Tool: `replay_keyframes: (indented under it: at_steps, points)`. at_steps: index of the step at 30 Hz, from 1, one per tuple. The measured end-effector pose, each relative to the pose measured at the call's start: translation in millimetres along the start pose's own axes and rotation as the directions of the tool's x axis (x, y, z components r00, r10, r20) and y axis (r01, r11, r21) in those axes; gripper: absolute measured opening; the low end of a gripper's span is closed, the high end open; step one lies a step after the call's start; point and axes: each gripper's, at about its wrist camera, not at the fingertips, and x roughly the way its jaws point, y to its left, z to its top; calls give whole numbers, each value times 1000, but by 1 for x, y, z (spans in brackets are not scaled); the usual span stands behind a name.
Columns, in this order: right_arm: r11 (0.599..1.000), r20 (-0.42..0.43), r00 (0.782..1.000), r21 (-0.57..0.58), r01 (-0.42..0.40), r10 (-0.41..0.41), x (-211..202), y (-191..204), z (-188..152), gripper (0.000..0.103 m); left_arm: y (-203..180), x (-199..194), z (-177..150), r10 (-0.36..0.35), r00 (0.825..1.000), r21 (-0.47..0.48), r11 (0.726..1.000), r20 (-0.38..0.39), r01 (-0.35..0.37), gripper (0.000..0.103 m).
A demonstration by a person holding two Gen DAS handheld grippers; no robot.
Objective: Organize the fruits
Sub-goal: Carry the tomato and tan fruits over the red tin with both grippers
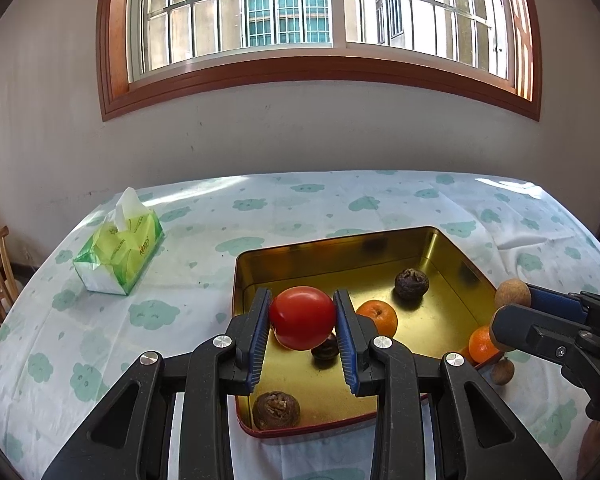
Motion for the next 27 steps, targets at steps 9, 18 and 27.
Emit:
replay_keyframes:
  at_steps: [9, 18, 27]
  points:
    - [1000, -6, 1000, 3, -1, 1, 6, -1, 0, 43, 2, 12, 0, -1, 1000, -10, 1000, -16, 1, 32]
    - [1000, -19, 1000, 6, 0, 0, 18, -5, -1, 43, 9, 21, 0, 1, 999, -33, 999, -33, -2, 32]
    - [1000, -38, 999, -5, 12, -12, 30, -6, -1, 43, 7, 25, 1, 3, 999, -28, 1000, -33, -4, 32]
